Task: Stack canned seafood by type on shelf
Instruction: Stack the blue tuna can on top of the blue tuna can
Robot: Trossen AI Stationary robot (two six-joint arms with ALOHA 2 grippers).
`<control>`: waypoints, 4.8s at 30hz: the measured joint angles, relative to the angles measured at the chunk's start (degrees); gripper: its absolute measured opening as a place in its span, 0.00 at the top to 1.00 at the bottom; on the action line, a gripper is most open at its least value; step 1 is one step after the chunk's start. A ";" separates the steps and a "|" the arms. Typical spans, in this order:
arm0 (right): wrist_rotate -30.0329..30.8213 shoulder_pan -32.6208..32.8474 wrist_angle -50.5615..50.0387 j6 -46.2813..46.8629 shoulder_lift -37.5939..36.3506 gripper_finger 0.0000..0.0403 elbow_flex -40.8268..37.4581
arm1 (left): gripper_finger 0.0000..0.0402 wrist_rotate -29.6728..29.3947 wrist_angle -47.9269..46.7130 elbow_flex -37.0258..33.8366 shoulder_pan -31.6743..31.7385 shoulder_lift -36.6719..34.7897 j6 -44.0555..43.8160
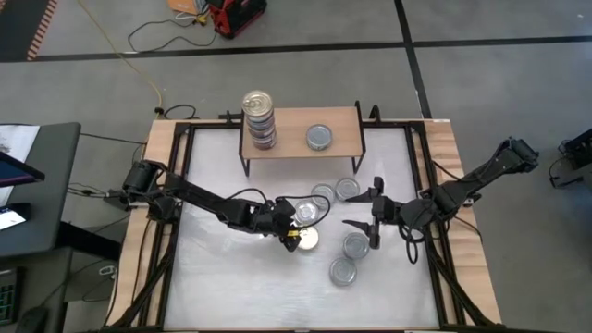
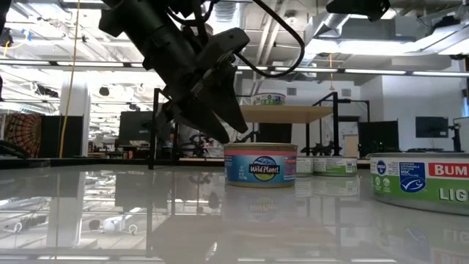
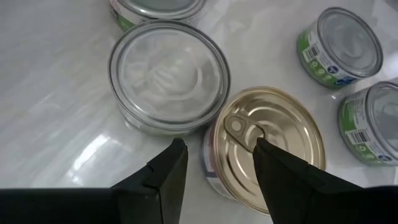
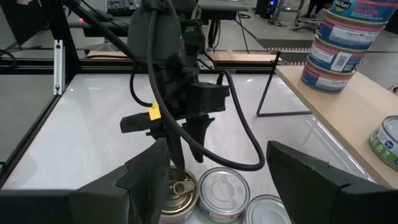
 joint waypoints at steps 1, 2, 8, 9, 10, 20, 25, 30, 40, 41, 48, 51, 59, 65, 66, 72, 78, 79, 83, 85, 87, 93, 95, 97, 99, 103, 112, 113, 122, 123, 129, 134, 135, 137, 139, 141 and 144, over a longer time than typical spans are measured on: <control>0.00 0.01 0.07 -0.01 0.00 0.28 0.00 | 0.57 0.02 -0.04 0.00 -0.01 0.00 0.00; 0.00 0.01 0.14 -0.01 0.00 0.28 0.00 | 0.57 0.04 -0.03 0.00 -0.05 0.00 0.00; 0.00 0.01 0.32 -0.01 0.00 0.28 0.01 | 0.57 1.32 1.50 0.04 -0.48 3.39 -0.58; 0.00 0.01 0.29 -0.02 0.00 0.28 0.02 | 0.57 1.77 2.15 0.16 -0.48 3.75 -0.62; 0.00 0.01 0.27 -0.04 0.02 0.28 0.02 | 0.57 2.27 2.35 0.18 -0.48 4.02 -0.63; 0.00 0.03 0.01 -0.01 0.02 0.28 0.02 | 0.57 6.63 2.73 0.20 0.79 4.33 -0.51; 0.00 0.03 0.00 -0.01 0.02 0.28 0.02 | 0.67 10.77 2.97 0.20 2.02 4.35 -1.13; 0.00 0.03 -0.07 -0.04 0.02 0.28 0.02 | 0.92 13.88 1.95 0.26 2.95 4.28 1.54; 0.00 0.03 -0.10 -0.17 0.02 0.28 0.02 | 1.00 21.02 0.54 -1.45 5.96 4.31 4.45; 0.00 0.03 -0.10 -0.17 0.02 0.28 0.02 | 1.00 21.86 0.52 -1.73 6.37 4.31 4.73; -9.94 0.80 -0.60 -3.53 1.52 0.28 0.02 | 1.00 23.80 0.51 -2.13 8.21 4.37 7.41; -10.37 3.33 2.80 -9.43 5.25 0.28 0.02 | 1.00 24.01 -0.09 -2.16 9.00 4.37 8.83; -7.16 1.39 18.93 -24.89 22.80 0.28 4.41 | 1.00 24.19 -1.95 -2.44 11.02 4.55 12.34; -8.22 -2.26 10.23 -20.00 32.40 0.28 12.34 | 1.00 23.77 -2.49 -2.43 11.13 4.63 14.12; -8.36 -2.46 8.34 -19.29 33.50 0.28 13.19 | 1.00 23.59 -2.53 -2.41 11.13 4.62 14.55; -5.40 -1.54 2.55 -17.35 34.76 0.28 16.15 | 1.00 16.26 -4.81 -2.56 10.88 1.09 18.30; -2.43 0.44 -0.77 -15.08 27.10 0.28 16.28 | 1.00 1.63 -5.05 -2.40 8.06 -7.95 23.98; -2.16 0.66 -1.59 -14.65 25.85 0.28 16.28 | 1.00 -0.11 -5.38 -2.40 7.32 -9.37 24.65; -1.23 1.12 -4.57 -14.05 21.25 0.28 16.28 | 0.94 -1.54 -4.43 -2.34 4.57 -14.25 26.17; -1.08 1.08 -6.02 -13.17 19.48 0.28 16.28 | 0.88 -1.41 -3.77 -2.32 2.70 -15.64 26.54; -0.88 1.10 -8.48 -11.40 17.85 0.28 16.26 | 0.80 -0.35 -2.42 -2.32 0.35 -16.17 27.69; 6.40 2.48 -14.52 -7.03 14.37 0.28 14.57 | 0.51 -0.60 1.06 -2.20 -5.69 -15.02 26.98; 9.61 3.40 -14.64 -6.99 13.32 0.28 13.46 | 0.42 -1.83 0.66 -1.90 -7.04 -14.45 26.01; 11.23 4.20 -15.41 -6.73 12.32 0.28 13.10 | 0.35 -3.46 0.00 -1.24 -7.98 -12.99 24.91; 11.78 4.70 -15.19 -6.60 11.66 0.28 13.09 | 0.30 -5.56 -0.22 0.11 -8.53 -11.06 24.69; 12.26 5.34 -15.39 -6.81 11.28 0.28 13.09 | 0.25 -7.92 -5.15 4.30 -8.16 -5.43 22.67; 12.37 6.10 -15.55 -6.60 11.21 0.28 13.09 | 0.24 -11.48 -27.65 18.59 -7.55 5.22 18.44; 12.37 6.33 -15.55 -6.59 11.21 0.28 13.09 | 0.24 -11.95 -30.51 19.96 -7.52 6.00 17.59; 12.37 7.20 -15.15 -6.13 11.21 0.28 13.09 | 0.24 -6.68 -34.87 21.94 -6.85 9.53 13.69; 12.39 7.18 -15.15 -5.96 11.21 0.28 13.09 | 0.24 -6.41 -35.01 21.94 -6.68 9.53 13.49; 12.37 7.59 -15.11 -5.94 11.21 0.28 13.09 | 0.29 -6.87 -34.73 21.92 -6.32 8.70 13.59; 12.37 7.59 -15.10 -5.92 11.21 0.28 13.09 | 0.40 -6.04 -35.09 21.91 -6.29 9.55 15.10; 12.37 7.59 -15.09 -5.92 11.23 0.28 13.09 | 0.43 -5.70 -34.99 21.90 -6.29 9.95 15.62; 12.37 7.59 -14.95 -5.92 11.23 0.28 13.09 | 0.49 -4.40 -34.31 21.92 -6.23 10.74 16.28; 12.39 7.66 -14.87 -5.92 11.23 0.28 13.09 | 0.54 -4.13 -33.46 21.92 -6.27 11.54 17.31; 12.37 7.94 -14.81 -5.94 11.23 0.28 13.09 | 0.54 -4.31 -33.03 21.97 -6.39 11.82 18.05; 12.40 8.56 -14.83 -5.92 11.23 0.28 13.09 | 0.54 -4.98 -33.08 21.97 -6.53 11.68 18.47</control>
